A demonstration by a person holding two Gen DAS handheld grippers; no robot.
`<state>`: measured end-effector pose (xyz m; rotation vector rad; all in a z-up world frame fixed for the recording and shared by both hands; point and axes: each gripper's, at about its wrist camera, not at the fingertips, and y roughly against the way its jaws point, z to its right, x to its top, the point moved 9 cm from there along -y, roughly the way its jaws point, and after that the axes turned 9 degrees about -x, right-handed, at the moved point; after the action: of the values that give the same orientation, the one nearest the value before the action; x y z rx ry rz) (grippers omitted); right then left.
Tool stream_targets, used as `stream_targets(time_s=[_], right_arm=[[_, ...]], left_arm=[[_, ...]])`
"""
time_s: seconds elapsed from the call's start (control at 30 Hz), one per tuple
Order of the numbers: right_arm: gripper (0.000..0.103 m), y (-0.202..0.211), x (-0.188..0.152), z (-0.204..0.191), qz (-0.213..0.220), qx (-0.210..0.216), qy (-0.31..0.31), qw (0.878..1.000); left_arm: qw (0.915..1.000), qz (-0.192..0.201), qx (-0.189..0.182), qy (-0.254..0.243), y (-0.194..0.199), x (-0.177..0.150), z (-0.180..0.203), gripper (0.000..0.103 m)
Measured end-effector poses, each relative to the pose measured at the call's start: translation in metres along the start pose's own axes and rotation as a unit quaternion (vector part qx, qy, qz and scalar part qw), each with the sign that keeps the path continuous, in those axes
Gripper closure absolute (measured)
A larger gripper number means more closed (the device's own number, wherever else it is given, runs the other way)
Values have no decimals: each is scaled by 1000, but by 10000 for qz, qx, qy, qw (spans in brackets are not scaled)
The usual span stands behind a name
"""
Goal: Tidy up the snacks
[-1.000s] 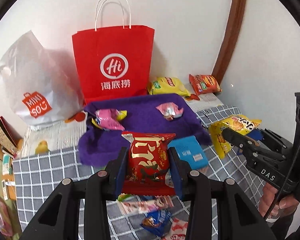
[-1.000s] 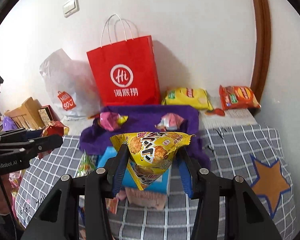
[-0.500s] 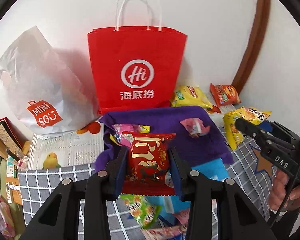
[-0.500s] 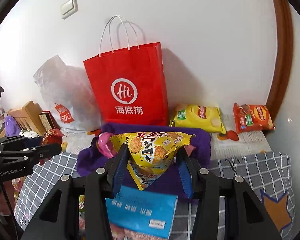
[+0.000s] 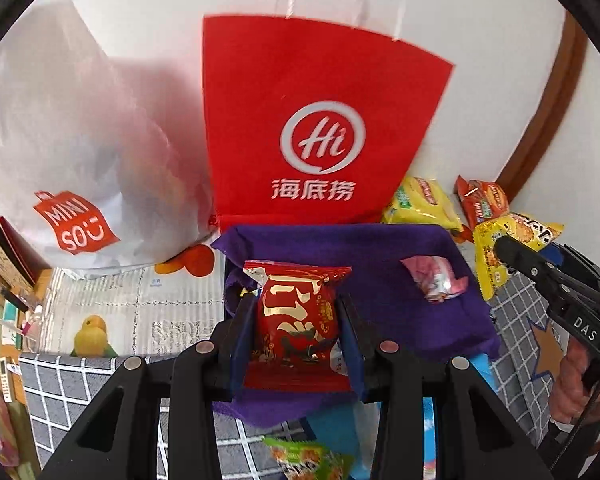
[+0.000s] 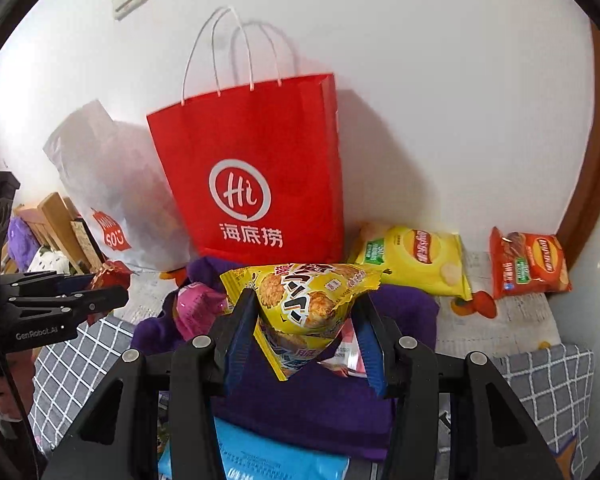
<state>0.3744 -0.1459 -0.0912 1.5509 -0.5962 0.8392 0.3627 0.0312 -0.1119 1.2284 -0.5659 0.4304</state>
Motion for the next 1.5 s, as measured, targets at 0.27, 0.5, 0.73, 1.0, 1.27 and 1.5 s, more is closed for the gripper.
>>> stream_targets(time_s=[0.27,0.5,0.73,1.0,1.27,1.5], right_arm=[[55,-37,-12,3,-259,-32,72,9996],[55,-54,-30,2,-540,-33,504,9973],[55,-69,-51,-11,-981,97,850,9915],[55,-80,-61,-2,-1283,-168,932,9872],[54,-89,-67,1,-1468,-214,905,9848],[53,-89,-67,2,-1495,-222,862,9847]], left_arm=[[9994,-165,-37,292,-28,0,-35,65],[9981,-432,-164,399,-45,-7,-39,65],[9969,-733,-213,172,-62,-20,-24,65],[9957,-897,-196,148,-72,-26,-22,65],[9951,-964,-180,106,-77,-30,-20,65],[9935,-1085,-284,192,-81,-34,-20,64]])
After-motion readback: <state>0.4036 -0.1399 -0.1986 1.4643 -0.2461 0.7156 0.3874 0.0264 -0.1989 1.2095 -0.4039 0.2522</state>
